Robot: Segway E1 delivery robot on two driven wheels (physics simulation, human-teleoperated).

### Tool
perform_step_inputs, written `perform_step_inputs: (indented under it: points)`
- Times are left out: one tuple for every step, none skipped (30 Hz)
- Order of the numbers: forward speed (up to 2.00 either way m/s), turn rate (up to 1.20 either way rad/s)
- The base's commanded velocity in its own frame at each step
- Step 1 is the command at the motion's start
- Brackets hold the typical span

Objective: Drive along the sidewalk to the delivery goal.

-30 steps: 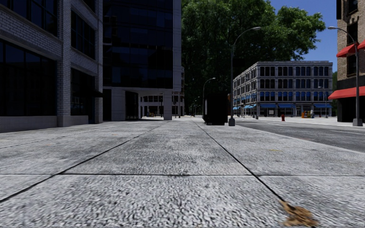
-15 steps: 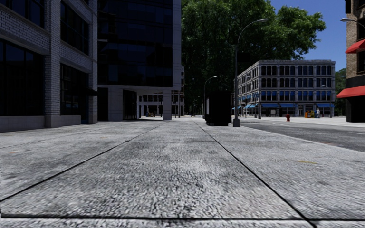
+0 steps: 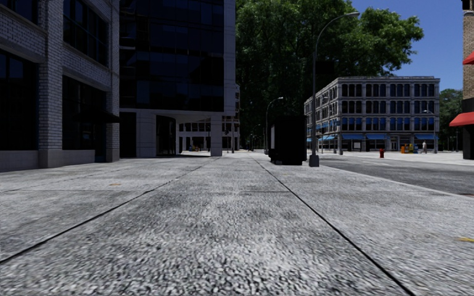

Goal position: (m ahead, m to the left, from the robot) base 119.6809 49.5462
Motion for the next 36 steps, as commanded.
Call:
perform_step_inputs:
  points:
    - [2.0,0.19]
    - [2.0,0.22]
    - [2.0,0.25]
    - [2.0,0.27]
    - [2.0,0.28]
    - [2.0,0.3]
    - [2.0,0.3]
    - [2.0,0.3]
    - [2.0,0.31]
    - [2.0,0.32]
    - [2.0,0.34]
    - [2.0,0.37]
    - [2.0,0.39]
    - [2.0,0.39]
    - [2.0,0.39]
    - [2.0,0.4]
    - [2.0,0.4]
    - [2.0,0.4]
    - [2.0,0.4]
    - [2.0,0.4]
    - [2.0,0.4]
    - [2.0,0.4]
    - [2.0,0.4]
    - [2.0,0.4]
    - [2.0,0.4]
    - [2.0,0.34]
    - [2.0,0.0]
    - [2.0,0.0]
    - [2.0,0.0]
    - [2.0,0.0]
    - [2.0,0.0]
    - [2.0,0.0]
    - [2.0,0.0]
    - [2.0,0.0]
    - [2.0,0.0]
    - [2.0,0.0]
